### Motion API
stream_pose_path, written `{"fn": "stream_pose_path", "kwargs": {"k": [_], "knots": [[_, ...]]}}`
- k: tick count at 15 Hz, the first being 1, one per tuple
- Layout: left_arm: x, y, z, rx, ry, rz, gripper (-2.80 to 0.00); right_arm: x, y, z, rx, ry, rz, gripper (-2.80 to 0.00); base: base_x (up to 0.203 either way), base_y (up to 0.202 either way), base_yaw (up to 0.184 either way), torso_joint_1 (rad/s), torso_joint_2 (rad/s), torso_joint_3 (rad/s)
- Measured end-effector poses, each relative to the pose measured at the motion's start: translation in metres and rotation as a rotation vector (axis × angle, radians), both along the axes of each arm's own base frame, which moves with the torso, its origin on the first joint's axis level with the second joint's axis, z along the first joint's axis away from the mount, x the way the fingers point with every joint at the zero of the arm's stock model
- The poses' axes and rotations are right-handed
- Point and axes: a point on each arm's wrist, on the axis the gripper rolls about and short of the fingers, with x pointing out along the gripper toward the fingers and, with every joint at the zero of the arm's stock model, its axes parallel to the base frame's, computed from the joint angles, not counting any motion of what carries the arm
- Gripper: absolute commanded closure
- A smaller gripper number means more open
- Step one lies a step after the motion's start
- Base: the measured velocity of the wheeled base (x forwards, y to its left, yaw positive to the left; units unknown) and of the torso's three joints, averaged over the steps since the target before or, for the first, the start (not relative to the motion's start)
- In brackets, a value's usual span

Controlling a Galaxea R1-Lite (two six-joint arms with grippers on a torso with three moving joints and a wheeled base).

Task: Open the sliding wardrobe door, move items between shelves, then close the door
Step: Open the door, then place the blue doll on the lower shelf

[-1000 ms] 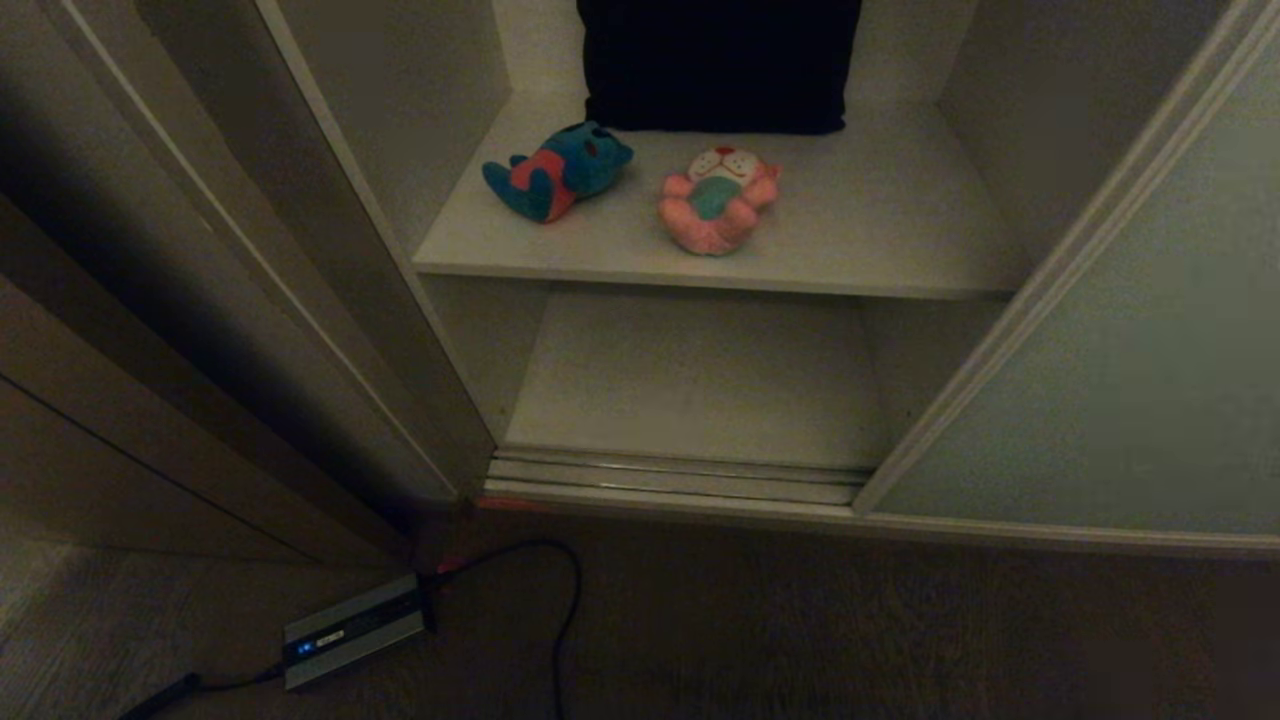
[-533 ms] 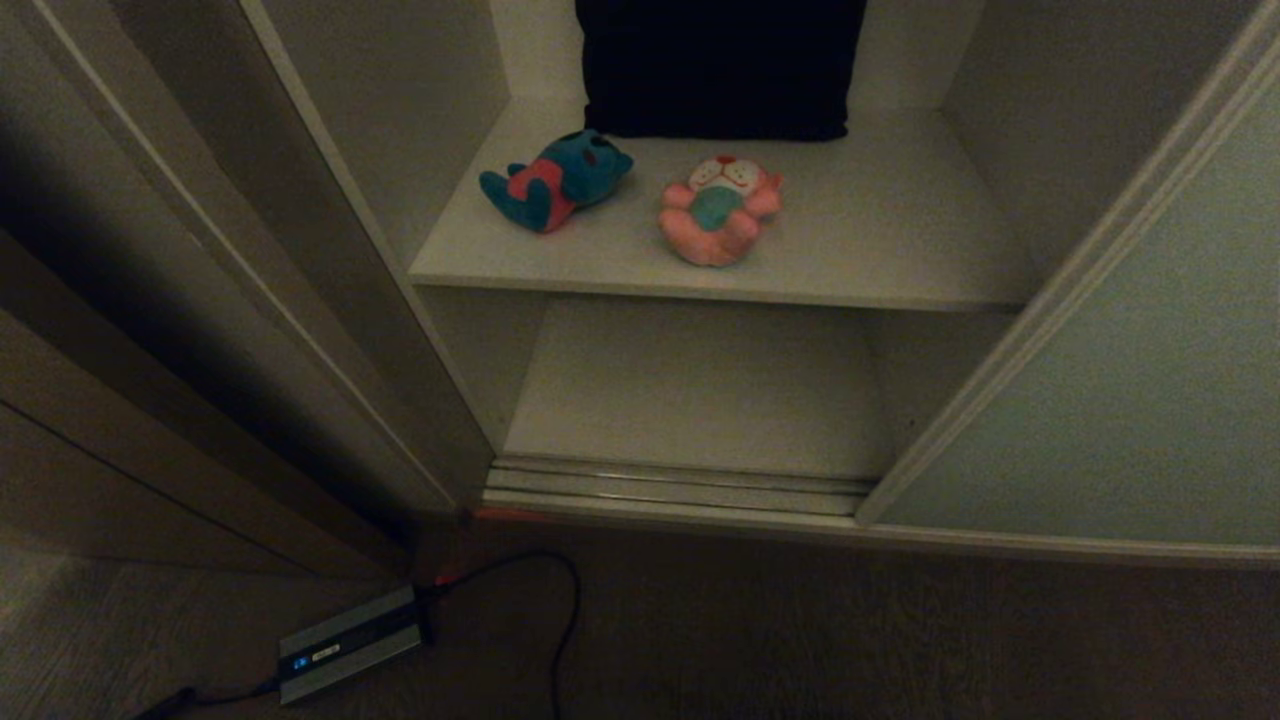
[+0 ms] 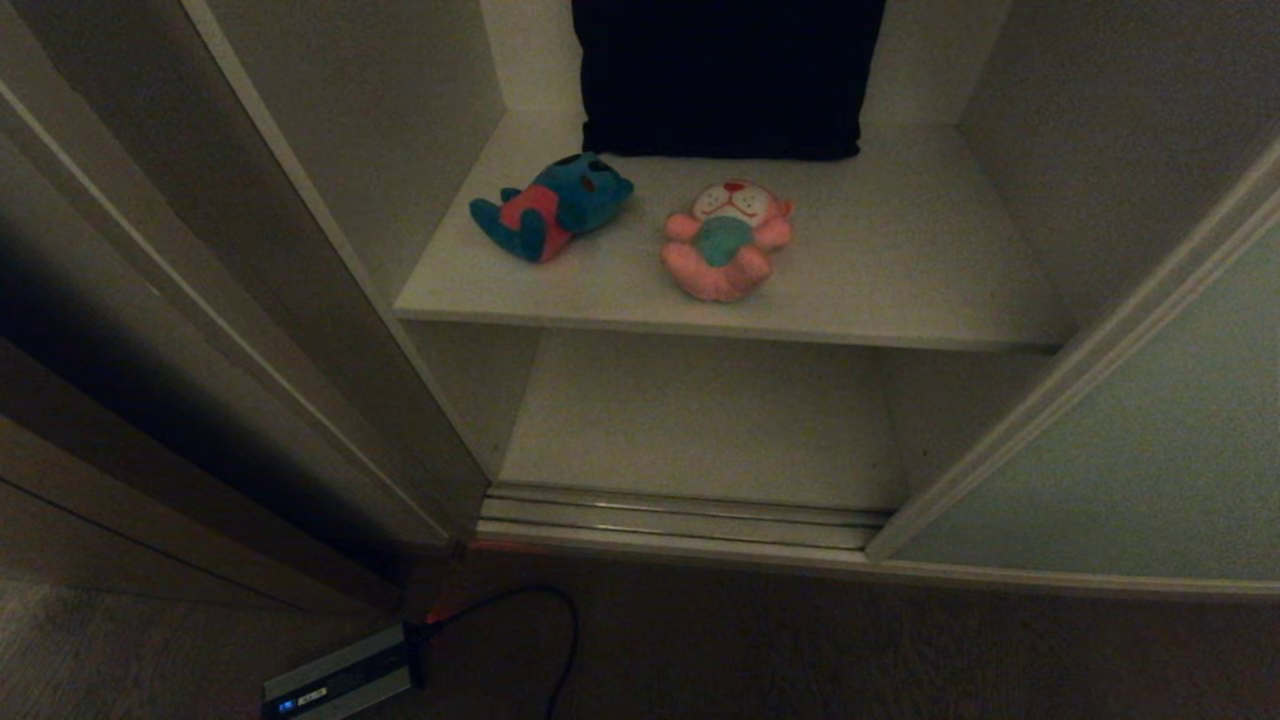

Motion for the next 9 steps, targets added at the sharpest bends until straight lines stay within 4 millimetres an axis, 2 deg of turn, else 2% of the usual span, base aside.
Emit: {"fn": "stream_pose_path", "kwargs": {"k": [2,3,5,7,9], "knots": [[0.000,0.000,0.002,-0.003,-0.018,0.018,0.00,0.000,0.000,0.000,0.000,0.000,0.000,0.00,0.000,0.000,0.000,0.000,0.00,0.000],[-0.001,0.000,0.010,-0.003,-0.062,0.018,0.00,0.000,0.000,0.000,0.000,0.000,0.000,0.00,0.000,0.000,0.000,0.000,0.00,0.000],[-0.013,0.000,0.050,0.003,-0.188,-0.001,0.00,0.000,0.000,0.000,0.000,0.000,0.000,0.00,0.000,0.000,0.000,0.000,0.00,0.000],[-0.028,-0.001,0.108,0.011,-0.287,-0.049,0.00,0.000,0.000,0.000,0.000,0.000,0.000,0.00,0.000,0.000,0.000,0.000,0.00,0.000],[-0.025,-0.001,0.161,0.017,-0.302,-0.111,0.00,0.000,0.000,0.000,0.000,0.000,0.001,0.00,0.000,0.000,0.000,0.000,0.00,0.000]]}}
